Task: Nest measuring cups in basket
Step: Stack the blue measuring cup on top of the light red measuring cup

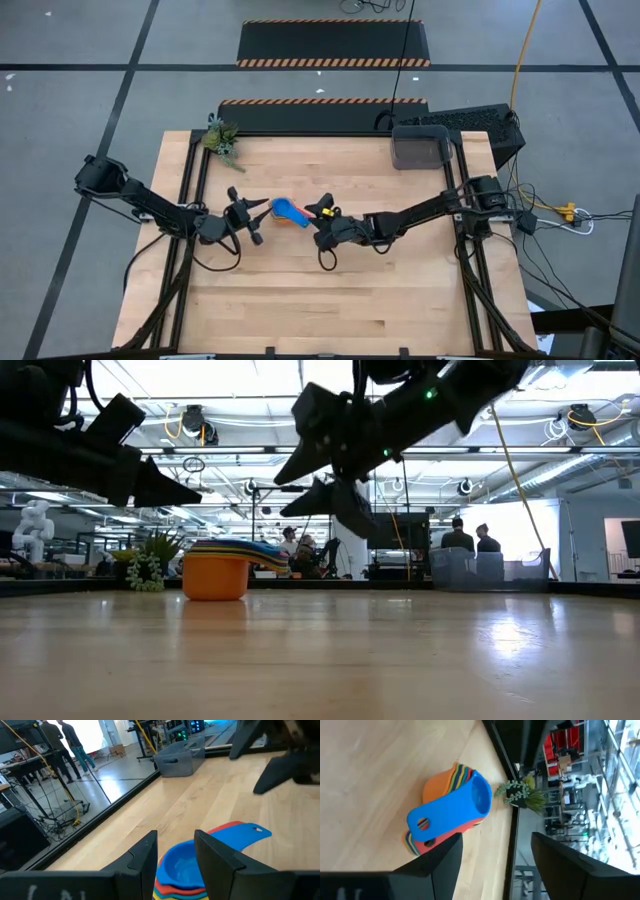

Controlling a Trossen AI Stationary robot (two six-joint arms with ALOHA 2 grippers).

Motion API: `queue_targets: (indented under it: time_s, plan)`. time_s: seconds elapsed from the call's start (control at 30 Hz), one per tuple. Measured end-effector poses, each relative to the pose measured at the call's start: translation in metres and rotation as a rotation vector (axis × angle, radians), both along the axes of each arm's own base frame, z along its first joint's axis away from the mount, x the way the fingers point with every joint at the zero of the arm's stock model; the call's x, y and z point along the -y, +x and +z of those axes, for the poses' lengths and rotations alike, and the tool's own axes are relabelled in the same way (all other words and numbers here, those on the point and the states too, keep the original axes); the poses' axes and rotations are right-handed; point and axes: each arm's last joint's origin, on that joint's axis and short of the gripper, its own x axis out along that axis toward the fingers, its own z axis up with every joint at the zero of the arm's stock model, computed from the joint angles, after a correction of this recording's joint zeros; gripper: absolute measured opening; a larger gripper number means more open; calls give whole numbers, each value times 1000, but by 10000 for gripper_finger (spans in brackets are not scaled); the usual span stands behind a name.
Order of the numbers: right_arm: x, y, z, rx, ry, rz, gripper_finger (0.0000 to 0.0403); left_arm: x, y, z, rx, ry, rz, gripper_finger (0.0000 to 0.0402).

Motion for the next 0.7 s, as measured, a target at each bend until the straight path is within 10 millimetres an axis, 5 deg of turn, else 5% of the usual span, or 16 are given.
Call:
queue_targets:
  time_s: [0.13, 0.37, 0.53, 0.7]
  plan:
    - [1, -4, 7, 52, 129, -45, 231, 0, 0, 0, -1, -1, -2, 131]
    - [4, -3, 16, 381, 704, -283, 248, 0, 0, -1, -13, -2, -16, 131]
    - [16, 3, 26, 312, 849, -383, 300, 0, 0, -1, -14, -2, -16, 131]
    - [29, 13, 39, 282, 1170, -357, 337, 0, 0, -1, -13, -2, -15, 131]
